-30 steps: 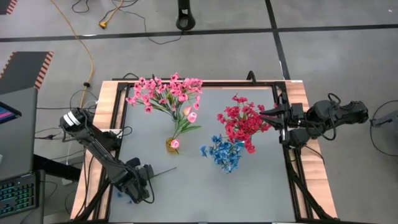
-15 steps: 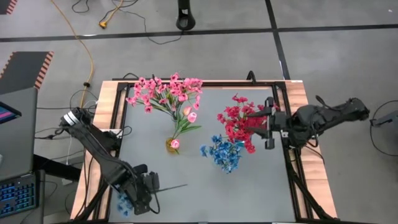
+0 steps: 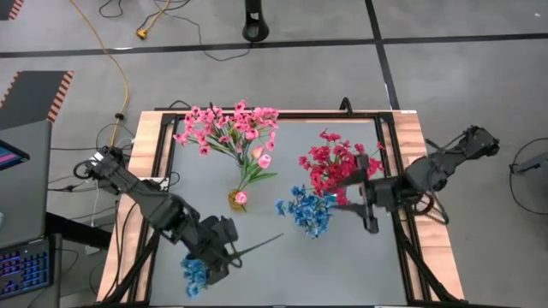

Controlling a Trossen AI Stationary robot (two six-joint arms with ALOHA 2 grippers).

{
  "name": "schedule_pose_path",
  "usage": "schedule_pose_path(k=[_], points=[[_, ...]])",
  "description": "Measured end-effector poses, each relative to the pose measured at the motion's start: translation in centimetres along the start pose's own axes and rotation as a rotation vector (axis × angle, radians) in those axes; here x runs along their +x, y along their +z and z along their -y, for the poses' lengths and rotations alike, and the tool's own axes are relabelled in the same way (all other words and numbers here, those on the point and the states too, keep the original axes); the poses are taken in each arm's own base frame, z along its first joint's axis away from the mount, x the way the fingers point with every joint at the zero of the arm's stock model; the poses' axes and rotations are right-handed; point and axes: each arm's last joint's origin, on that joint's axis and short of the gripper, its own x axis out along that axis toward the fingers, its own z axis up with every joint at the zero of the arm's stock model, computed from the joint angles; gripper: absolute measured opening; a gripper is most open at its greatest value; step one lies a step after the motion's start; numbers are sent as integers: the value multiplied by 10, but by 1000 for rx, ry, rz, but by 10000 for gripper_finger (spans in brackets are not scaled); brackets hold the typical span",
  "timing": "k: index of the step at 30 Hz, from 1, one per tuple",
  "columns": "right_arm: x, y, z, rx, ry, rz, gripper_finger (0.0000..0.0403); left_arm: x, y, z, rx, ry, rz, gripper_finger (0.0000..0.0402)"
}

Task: Sort flowers into vase by color
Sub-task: Put the blue flowers into the bottom transparent vase

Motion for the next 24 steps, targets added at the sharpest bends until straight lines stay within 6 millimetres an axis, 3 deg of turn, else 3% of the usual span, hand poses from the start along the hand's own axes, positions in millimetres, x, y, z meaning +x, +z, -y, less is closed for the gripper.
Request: schedule_pose_path(k=[16,24], points=[[90,0,-59,-318,125,-126,222,-13,48,9,-347,-326,62,10],[125,-8,-88,-477,89,-234,222,-16,54,11,-365,-385,93,10]])
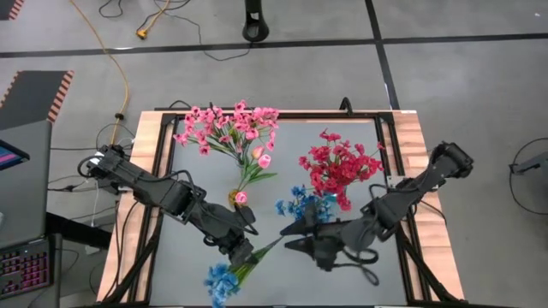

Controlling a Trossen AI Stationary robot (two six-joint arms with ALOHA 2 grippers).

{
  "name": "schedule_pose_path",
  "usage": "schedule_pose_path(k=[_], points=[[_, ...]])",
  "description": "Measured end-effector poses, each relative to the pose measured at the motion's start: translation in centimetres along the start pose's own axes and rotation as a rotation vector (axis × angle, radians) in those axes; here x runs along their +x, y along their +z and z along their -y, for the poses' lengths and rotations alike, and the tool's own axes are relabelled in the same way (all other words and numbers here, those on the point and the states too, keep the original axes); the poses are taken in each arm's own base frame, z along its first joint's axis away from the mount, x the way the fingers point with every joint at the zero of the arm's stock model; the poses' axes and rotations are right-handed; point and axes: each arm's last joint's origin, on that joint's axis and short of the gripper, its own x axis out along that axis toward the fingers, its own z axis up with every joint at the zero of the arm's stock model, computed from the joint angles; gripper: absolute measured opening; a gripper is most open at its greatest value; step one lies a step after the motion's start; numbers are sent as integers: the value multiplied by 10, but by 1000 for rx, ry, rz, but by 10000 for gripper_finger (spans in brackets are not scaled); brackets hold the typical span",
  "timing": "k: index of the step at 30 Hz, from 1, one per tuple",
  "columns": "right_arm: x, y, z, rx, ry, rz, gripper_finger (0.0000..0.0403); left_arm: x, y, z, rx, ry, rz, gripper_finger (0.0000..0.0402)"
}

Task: Sort flowers into vase by color
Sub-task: Put the blue flowers into the bottom transparent vase

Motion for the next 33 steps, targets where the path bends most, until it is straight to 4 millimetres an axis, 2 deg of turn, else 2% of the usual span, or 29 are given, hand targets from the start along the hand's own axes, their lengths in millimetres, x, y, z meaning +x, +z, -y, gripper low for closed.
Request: schedule_pose_path(k=[8,14,33], points=[[26,5,-17,-88,-61,-114,222,0,0,0,-47,-3,7,10],[33,6,-19,-103,-97,-171,211,0,0,0,-48,-3,7,10],[33,4,-21,-120,-91,-194,40,0,0,1,-60,-7,9,10]])
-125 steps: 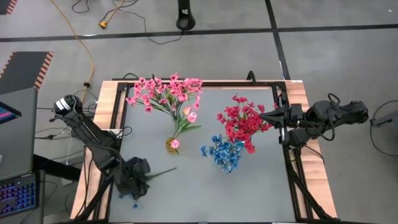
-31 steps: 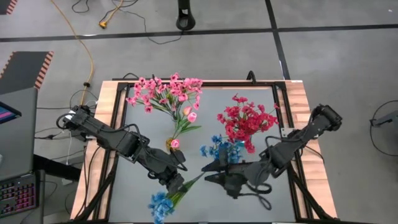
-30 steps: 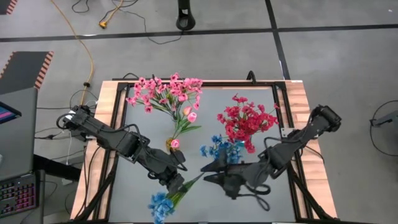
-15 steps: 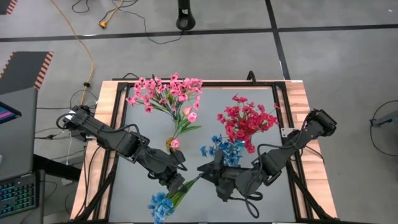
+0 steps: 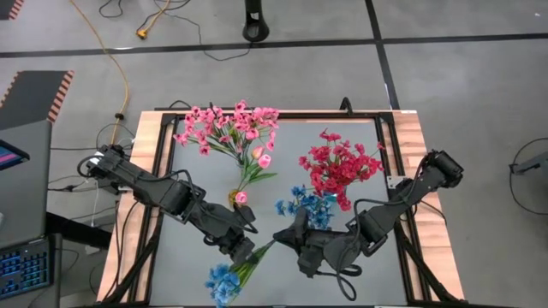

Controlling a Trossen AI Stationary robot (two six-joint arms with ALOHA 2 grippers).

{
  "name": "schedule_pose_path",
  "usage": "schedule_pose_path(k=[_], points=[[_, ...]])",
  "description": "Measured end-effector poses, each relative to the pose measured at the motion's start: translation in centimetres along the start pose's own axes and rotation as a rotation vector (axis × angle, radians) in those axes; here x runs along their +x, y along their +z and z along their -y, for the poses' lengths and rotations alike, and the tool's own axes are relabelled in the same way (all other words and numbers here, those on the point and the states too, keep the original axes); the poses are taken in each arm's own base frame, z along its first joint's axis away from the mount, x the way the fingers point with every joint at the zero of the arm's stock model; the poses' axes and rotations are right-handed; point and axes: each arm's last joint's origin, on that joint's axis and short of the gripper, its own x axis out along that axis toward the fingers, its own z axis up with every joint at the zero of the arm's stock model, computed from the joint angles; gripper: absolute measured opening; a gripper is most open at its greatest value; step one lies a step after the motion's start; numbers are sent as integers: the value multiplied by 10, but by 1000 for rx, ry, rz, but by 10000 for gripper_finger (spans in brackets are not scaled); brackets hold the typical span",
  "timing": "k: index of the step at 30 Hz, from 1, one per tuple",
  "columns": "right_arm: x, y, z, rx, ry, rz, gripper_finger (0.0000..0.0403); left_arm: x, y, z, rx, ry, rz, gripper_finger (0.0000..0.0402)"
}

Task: Sort flowers into vase by color
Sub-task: Put the blue flowers into the bottom transparent vase

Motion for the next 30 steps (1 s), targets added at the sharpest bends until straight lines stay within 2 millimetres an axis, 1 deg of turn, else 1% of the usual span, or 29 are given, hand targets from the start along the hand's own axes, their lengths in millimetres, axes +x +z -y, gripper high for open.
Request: schedule_pose_path(k=[3,8,11,17,19,22,25,30], points=[[0,0,0,-4,-1,-1,38,0,1,0,13,5,21,10],[-1,1,-1,-24,-1,2,46,0,0,0,116,12,38,18],[-2,2,-2,-23,0,6,46,0,1,-1,156,15,44,40],[-6,4,-2,-16,2,16,44,0,2,-1,272,29,82,109],[-9,5,0,-12,1,23,44,0,4,-1,347,33,94,131],[-15,7,2,-7,0,36,44,0,6,0,506,25,90,157],[-21,9,5,-2,0,51,44,-2,7,3,602,3,97,167],[-32,10,10,47,1,72,44,-12,6,10,738,-45,125,169]])
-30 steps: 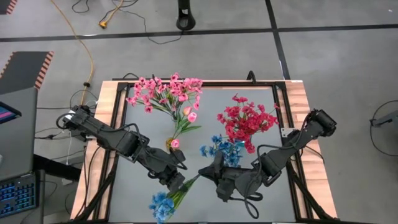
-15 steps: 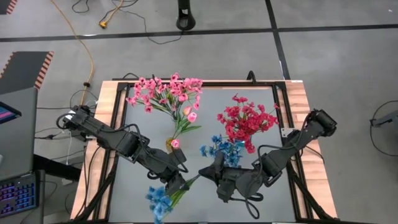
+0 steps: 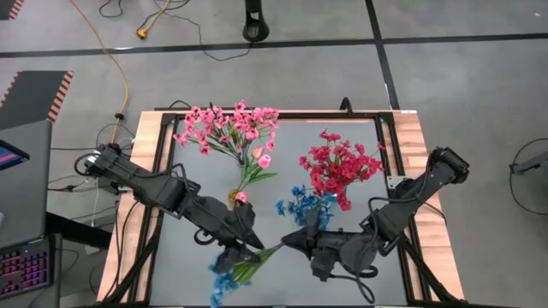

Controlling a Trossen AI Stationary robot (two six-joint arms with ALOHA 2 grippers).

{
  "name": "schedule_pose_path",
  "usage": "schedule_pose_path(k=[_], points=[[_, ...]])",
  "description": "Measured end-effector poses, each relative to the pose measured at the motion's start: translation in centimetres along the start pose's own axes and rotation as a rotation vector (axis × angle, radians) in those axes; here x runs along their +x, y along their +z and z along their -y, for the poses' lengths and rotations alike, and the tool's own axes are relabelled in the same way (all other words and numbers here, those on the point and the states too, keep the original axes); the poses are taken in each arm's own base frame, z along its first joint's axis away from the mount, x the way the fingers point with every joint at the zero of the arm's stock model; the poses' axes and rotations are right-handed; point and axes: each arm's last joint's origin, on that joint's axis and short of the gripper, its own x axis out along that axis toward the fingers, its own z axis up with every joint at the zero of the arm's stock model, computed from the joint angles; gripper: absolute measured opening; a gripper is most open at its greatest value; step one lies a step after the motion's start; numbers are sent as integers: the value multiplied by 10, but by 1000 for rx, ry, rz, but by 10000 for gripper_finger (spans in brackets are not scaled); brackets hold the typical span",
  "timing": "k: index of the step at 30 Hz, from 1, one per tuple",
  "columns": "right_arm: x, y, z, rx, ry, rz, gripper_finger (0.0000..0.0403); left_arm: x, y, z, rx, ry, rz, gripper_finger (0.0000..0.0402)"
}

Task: Sort flowers into vase by color
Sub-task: Put the blue flowers into the bottom transparent vase

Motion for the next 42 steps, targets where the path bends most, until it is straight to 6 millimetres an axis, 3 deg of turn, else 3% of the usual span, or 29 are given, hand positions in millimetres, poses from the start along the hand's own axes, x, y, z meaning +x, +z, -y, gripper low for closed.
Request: schedule_pose_path(k=[6,12,17,21,28,33,42], points=[[-17,2,9,75,10,23,44,-29,6,7,83,-3,51,170],[-48,9,21,142,16,92,44,-64,9,8,204,72,125,170],[-74,9,42,225,-20,139,44,-88,9,6,319,207,195,170],[-91,3,63,367,-42,174,44,-97,10,3,409,326,227,170],[-111,-12,99,588,-110,225,44,-87,6,-5,526,473,174,170],[-119,-20,118,698,-162,262,44,-67,5,-10,564,513,130,170],[-102,-33,136,909,-250,252,44,-12,10,-13,625,560,180,170]])
